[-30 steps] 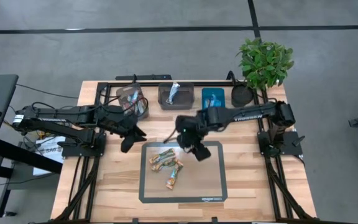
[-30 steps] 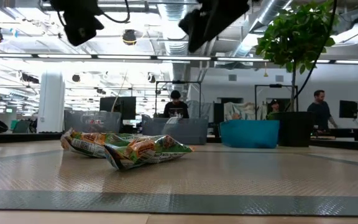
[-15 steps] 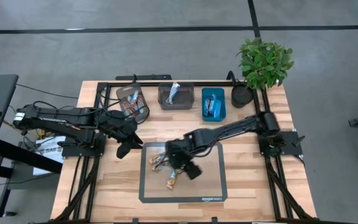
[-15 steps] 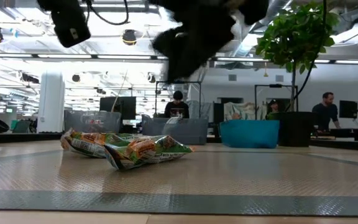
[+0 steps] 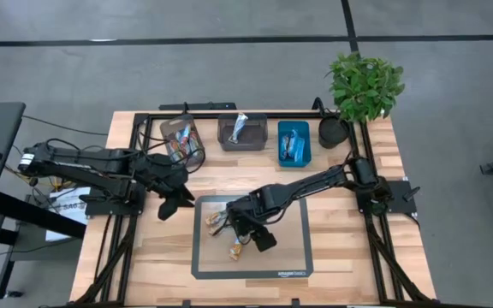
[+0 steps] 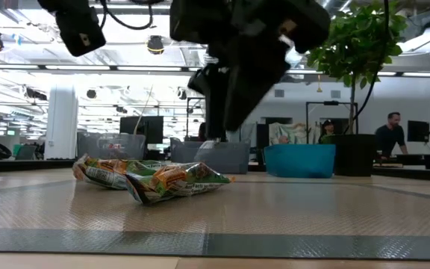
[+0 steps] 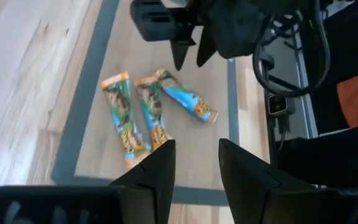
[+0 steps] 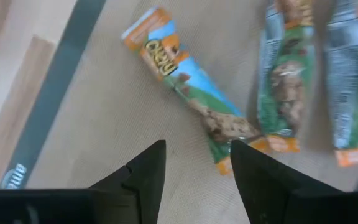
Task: Pick and place Granola Bars by type
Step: Put the yellow granola bar into the right black bin
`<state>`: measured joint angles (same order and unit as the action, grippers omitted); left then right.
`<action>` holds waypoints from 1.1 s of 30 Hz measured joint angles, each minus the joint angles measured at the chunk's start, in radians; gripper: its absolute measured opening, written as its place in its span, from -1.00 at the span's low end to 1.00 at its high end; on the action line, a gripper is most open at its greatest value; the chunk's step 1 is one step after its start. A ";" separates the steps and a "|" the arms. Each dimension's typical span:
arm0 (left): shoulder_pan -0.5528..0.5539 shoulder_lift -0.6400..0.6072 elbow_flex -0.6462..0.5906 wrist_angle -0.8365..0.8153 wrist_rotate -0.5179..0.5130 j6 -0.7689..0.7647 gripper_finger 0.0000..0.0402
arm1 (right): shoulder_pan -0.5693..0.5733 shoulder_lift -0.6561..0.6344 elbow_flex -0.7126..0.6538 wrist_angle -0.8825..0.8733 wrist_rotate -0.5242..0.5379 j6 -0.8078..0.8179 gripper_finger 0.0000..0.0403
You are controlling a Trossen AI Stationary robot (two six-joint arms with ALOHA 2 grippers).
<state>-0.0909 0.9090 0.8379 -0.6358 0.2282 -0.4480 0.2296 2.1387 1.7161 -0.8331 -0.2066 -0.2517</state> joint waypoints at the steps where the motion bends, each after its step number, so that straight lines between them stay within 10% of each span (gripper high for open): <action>1: -0.006 0.007 0.001 0.003 -0.001 0.009 -0.43 | -0.004 -0.010 0.000 -0.001 0.000 0.013 -0.16; 16: -0.099 0.374 0.000 0.132 -0.251 0.082 -0.43 | -0.034 -0.242 -0.012 -0.013 -0.001 0.185 -0.20; 33: -0.096 0.715 -0.001 0.360 -0.282 0.097 -0.43 | 0.013 -0.738 -0.502 0.142 0.219 0.470 -0.29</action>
<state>-0.1871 1.6238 0.8366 -0.2760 -0.0535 -0.3508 0.2424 1.4003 1.2145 -0.6914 0.0129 0.2183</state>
